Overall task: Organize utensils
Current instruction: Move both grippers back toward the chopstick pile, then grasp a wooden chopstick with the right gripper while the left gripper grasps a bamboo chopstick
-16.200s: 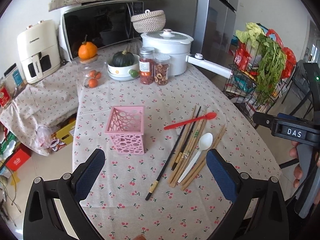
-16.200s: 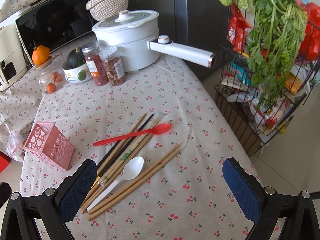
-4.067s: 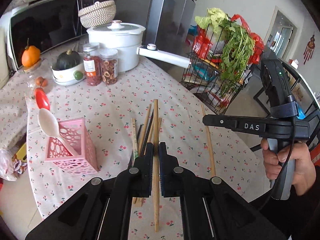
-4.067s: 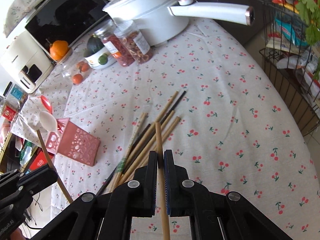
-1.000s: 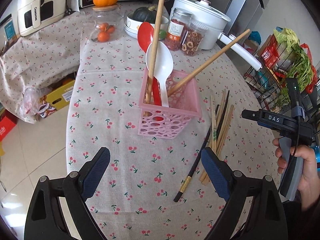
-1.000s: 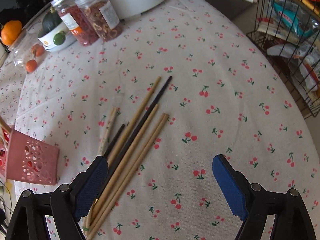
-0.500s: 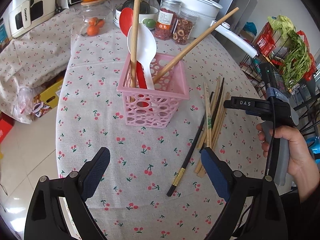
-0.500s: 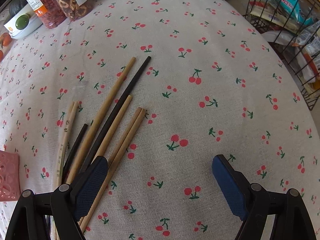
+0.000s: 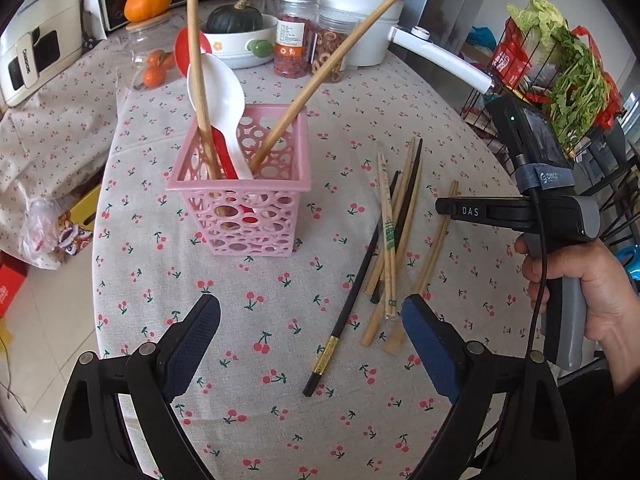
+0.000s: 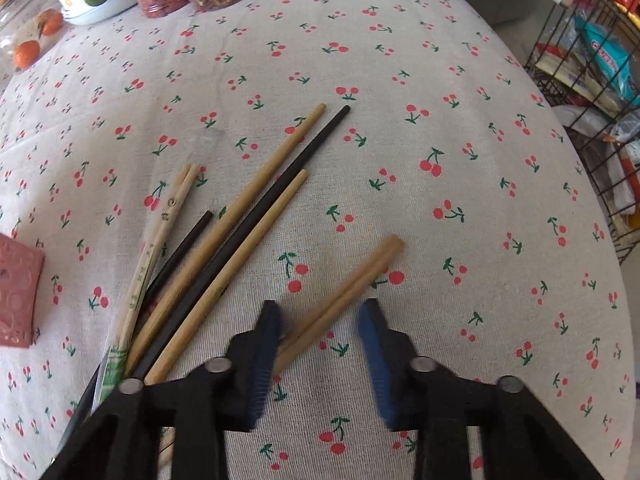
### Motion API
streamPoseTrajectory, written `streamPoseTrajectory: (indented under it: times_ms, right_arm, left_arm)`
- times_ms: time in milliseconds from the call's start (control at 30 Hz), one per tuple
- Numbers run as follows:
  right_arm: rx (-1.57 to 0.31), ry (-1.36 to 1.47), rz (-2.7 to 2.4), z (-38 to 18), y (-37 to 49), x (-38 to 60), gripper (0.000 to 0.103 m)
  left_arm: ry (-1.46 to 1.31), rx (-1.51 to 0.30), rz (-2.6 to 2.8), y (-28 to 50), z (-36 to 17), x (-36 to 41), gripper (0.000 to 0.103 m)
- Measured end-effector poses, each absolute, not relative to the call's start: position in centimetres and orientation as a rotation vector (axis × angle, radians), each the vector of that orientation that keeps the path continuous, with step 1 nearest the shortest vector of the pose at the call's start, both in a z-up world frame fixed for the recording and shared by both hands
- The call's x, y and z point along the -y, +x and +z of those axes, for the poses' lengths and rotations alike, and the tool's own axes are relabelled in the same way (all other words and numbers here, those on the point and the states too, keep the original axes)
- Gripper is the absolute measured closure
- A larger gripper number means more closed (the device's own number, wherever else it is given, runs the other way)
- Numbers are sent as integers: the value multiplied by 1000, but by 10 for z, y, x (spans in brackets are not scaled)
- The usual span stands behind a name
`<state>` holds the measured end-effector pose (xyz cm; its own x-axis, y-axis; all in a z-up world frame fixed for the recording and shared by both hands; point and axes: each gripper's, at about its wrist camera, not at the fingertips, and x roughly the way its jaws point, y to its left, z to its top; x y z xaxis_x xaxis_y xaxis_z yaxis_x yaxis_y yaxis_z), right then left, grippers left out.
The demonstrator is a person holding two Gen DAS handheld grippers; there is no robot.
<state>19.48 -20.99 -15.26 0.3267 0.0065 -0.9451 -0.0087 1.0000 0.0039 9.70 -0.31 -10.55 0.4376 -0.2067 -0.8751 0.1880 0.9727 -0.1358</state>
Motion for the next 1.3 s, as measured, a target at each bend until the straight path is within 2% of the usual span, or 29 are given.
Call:
streamPoseTrajectory:
  times_ms: [67,100,233,400,500,700,967,1100,1300]
  right_arm:
    - [-1249,8,37,-152,190,215,93]
    - [-1259,30,42,-152,188,221,95]
    - [-1284,119,37,-152,184,252,96]
    - [-1266,164,32,-145,174,280,96]
    - [-1246,194,50,-137,170,293,96]
    - [-1226,257,73,-128,168,310,95]
    - [-1205,297,126,-118,172,308,95]
    - [-1205,305,136,-117,174,307,95]
    - [-1195,310,137,-113,173,307,95]
  left_arm:
    - [-2,-1087,-259,97,-106,13,9]
    - [4,-1086,-269,97,-105,19,9]
    - [57,-1071,-311,101,-104,46,13]
    - [103,-1087,-352,120,-113,85,49]
    - [100,-1097,-353,140,-120,104,64]
    - [105,-1107,-264,192,-139,130,78]
    - [70,-1204,-153,243,-172,130,84]
    - [64,-1202,-155,244,-172,128,93]
    - [67,-1167,-208,227,-156,130,93]
